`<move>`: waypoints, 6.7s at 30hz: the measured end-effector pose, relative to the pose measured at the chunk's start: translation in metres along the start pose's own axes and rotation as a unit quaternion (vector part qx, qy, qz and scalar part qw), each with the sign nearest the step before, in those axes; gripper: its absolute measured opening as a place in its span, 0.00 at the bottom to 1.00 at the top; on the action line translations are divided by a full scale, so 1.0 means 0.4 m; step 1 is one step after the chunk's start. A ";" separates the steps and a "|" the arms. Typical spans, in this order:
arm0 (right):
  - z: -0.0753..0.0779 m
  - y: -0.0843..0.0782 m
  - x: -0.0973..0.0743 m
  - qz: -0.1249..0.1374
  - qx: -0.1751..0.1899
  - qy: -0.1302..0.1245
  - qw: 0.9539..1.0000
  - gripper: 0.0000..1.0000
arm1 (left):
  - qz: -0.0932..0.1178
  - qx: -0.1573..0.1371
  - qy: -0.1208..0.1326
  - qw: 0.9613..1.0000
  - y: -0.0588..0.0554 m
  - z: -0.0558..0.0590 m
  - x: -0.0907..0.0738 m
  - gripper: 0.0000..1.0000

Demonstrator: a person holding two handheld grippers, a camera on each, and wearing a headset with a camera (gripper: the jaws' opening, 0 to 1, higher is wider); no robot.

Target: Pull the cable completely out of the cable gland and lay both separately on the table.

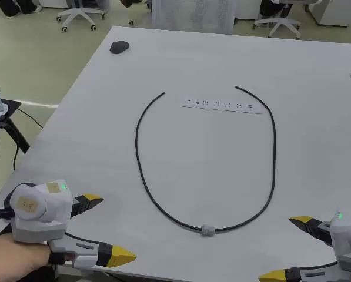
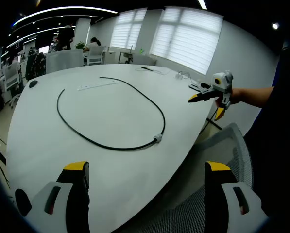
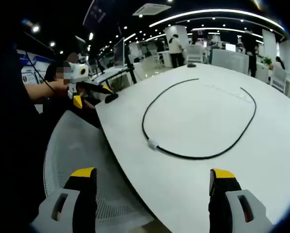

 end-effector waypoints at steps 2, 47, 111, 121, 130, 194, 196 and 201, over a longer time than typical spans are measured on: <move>0.001 -0.004 0.001 -0.001 0.003 0.001 1.000 0.97 | 0.003 0.001 0.002 1.000 0.004 -0.005 -0.001 0.99; -0.013 0.086 0.226 -0.087 -0.083 0.034 0.992 0.67 | 0.016 -0.003 -0.012 1.000 -0.025 -0.021 0.001 0.95; -0.022 -0.001 0.398 -0.222 -0.240 0.098 0.940 0.07 | 0.009 -0.010 -0.036 0.999 -0.051 0.030 0.016 0.88; -0.070 0.064 0.350 -0.201 -0.242 0.102 0.944 0.07 | 0.012 0.010 -0.038 0.999 -0.020 0.056 0.042 0.86; -0.127 0.128 0.323 -0.187 -0.262 0.111 0.940 0.07 | 0.025 0.032 -0.059 0.997 0.021 0.080 0.071 0.85; -0.384 0.261 0.319 -0.134 -0.360 0.082 0.919 0.07 | 0.081 0.060 -0.234 0.967 0.082 0.091 0.056 0.15; -0.385 0.260 0.319 -0.133 -0.365 0.079 0.918 0.07 | 0.081 0.070 -0.232 0.967 0.082 0.092 0.056 0.15; -0.389 0.255 0.317 -0.119 -0.332 0.081 0.932 0.09 | 0.075 0.080 -0.239 0.965 0.076 0.095 0.053 0.15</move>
Point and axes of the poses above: the centre of the closed fingertips' face, and the gripper's own axes: x roughly forward along the fingers, z roughly to its right, y roughly out of its top, the point moved 1 cm from there along -x, roughly backward along the fingers, and after that the axes turned 5 degrees about x, right-handed, at the moved point
